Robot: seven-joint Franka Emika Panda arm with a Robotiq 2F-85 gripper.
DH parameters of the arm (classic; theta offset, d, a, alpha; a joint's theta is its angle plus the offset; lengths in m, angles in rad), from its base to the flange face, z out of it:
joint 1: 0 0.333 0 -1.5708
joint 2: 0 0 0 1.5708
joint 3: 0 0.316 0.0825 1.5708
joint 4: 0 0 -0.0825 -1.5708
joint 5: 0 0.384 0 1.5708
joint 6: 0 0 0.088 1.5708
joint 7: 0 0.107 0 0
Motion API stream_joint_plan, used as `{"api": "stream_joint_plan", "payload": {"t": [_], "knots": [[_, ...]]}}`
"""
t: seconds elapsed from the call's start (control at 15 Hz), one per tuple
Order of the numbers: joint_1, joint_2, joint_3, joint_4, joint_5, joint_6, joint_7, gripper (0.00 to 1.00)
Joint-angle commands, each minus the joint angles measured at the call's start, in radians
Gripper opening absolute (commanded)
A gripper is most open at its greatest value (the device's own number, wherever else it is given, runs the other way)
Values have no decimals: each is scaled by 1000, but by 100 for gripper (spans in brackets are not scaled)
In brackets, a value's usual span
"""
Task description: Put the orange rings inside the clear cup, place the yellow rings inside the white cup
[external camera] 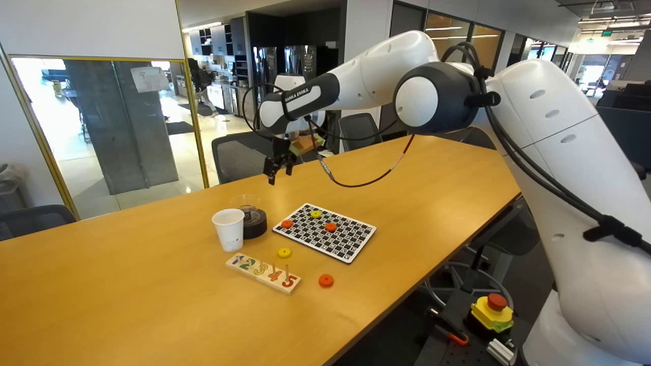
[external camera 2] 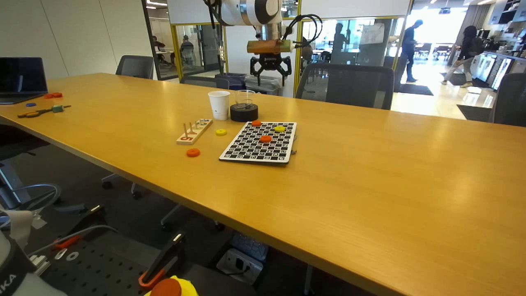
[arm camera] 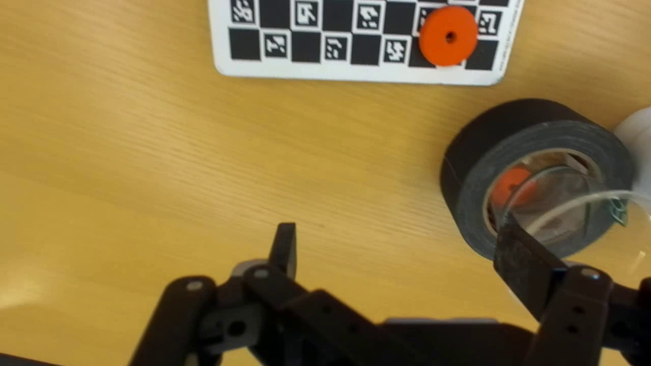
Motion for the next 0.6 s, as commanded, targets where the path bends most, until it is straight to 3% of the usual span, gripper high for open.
{"api": "stream_joint_plan", "payload": {"t": [0.0,0.27,0.53], "knots": [[46,-95,-93,-192,-89,72,188,100],[50,-101,-122,-294,-115,54,301,100],[10,-101,-99,-370,-61,76,302,100]]}}
